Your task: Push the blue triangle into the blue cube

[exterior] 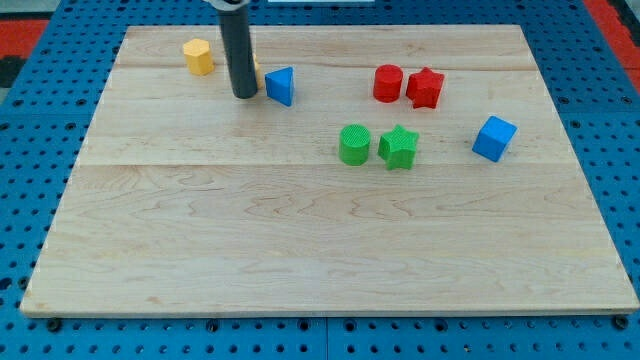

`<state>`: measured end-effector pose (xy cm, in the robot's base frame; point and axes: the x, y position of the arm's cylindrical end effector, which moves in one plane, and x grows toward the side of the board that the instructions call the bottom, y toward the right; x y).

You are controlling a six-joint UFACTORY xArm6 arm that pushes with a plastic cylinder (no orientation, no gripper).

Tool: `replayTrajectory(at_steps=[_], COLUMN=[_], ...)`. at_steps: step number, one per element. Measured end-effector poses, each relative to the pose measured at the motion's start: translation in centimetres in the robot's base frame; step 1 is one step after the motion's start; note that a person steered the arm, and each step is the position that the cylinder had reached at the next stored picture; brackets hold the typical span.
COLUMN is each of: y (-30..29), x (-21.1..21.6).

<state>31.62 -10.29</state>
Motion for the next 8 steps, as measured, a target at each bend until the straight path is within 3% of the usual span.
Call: replayTrajectory(at_steps=[1, 4, 8], y=[6.5, 18.6, 18.8], x=[-1.7, 4.6, 11.4])
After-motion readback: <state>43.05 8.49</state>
